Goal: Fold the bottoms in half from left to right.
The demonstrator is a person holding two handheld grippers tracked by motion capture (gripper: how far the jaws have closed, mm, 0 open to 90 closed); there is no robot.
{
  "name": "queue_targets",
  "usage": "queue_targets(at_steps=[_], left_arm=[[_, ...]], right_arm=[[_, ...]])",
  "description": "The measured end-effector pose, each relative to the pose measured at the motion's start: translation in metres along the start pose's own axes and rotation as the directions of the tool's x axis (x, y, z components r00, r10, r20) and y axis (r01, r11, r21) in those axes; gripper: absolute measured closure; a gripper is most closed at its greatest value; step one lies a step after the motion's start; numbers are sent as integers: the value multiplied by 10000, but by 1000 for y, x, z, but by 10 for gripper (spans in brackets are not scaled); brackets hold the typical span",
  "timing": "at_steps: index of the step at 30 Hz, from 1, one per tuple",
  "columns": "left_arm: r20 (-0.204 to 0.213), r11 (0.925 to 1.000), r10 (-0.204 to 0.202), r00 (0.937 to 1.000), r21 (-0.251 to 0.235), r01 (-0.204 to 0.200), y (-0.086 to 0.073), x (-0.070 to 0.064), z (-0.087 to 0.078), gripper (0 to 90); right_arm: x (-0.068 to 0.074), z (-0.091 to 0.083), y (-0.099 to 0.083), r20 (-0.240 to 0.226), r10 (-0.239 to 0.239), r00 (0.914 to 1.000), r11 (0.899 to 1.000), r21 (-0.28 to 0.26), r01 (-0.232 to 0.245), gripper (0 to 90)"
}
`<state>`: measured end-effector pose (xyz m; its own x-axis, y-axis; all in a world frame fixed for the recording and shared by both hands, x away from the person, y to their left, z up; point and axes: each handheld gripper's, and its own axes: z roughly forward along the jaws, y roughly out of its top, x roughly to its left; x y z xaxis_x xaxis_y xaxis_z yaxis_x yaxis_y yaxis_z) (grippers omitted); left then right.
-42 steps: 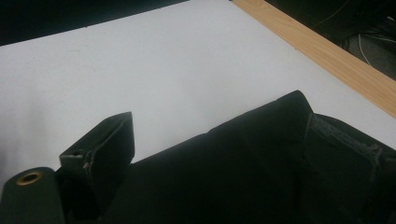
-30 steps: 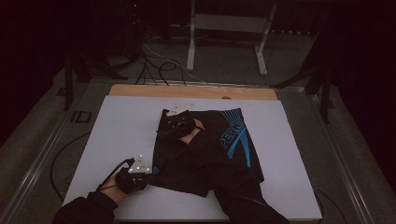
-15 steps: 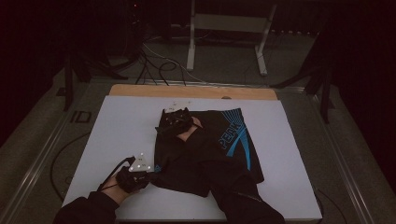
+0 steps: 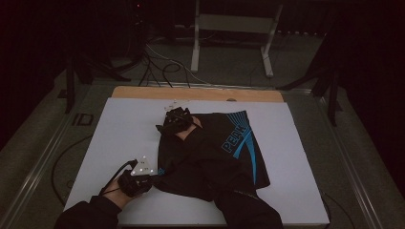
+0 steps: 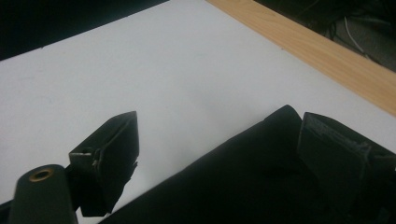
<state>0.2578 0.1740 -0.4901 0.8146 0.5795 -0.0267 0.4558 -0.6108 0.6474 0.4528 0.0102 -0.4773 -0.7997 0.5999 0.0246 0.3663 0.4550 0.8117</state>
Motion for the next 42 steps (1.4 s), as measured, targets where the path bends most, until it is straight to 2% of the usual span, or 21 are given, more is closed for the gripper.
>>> queue_targets(at_steps=[3,7,10,13,14,16,17,23,24,26,28,38,42], left_arm=[[-22,10000,30,10000,-19,-30,0,0,0,864],[-86,10000,28,10000,-64,-28,-1,0,0,864],[-60,10000,11,10000,-53,-11,-1,0,0,864],[-42,10000,37,10000,-62,-37,-1,0,-1,864],[-34,10000,64,10000,-59,-65,0,-1,-1,864],[-11,10000,71,10000,-60,-71,0,-1,-1,863],[-7,10000,73,10000,-60,-73,0,-1,-1,863],[12,10000,70,10000,-65,-70,0,-1,-1,864],[19,9999,59,10000,-82,-59,0,-1,-1,864],[11,9999,80,10000,-69,-80,0,-1,-1,864],[38,9999,86,10000,-70,-86,0,-1,-1,864],[43,9999,92,9999,-74,-92,1,-2,0,863],[54,9999,108,9999,-63,-107,1,-2,0,863]], right_arm=[[-1,7,0,38,117,9999,9999,120,-117,130],[-2,17,2,309,72,9995,9991,406,-85,131],[-2,22,3,518,283,9983,9981,532,-311,131],[-3,32,3,833,517,9952,9944,875,-590,153],[-4,35,3,913,600,9940,9928,981,-689,197],[-4,37,3,976,647,9931,9914,1070,-751,206],[-5,40,4,1155,694,9909,9904,1114,-823,248],[-4,47,5,1362,680,9883,9865,1389,-871,315],[-4,52,4,1549,715,9853,9815,1651,-972,358],[-4,54,4,1590,701,9848,9804,1711,-974,368],[-5,58,2,1680,789,9826,9768,1840,-1099,417],[-7,62,0,1790,885,9799,9707,2054,-1251,479],[-10,64,-2,1884,819,9787,9641,2337,-1257,526]])
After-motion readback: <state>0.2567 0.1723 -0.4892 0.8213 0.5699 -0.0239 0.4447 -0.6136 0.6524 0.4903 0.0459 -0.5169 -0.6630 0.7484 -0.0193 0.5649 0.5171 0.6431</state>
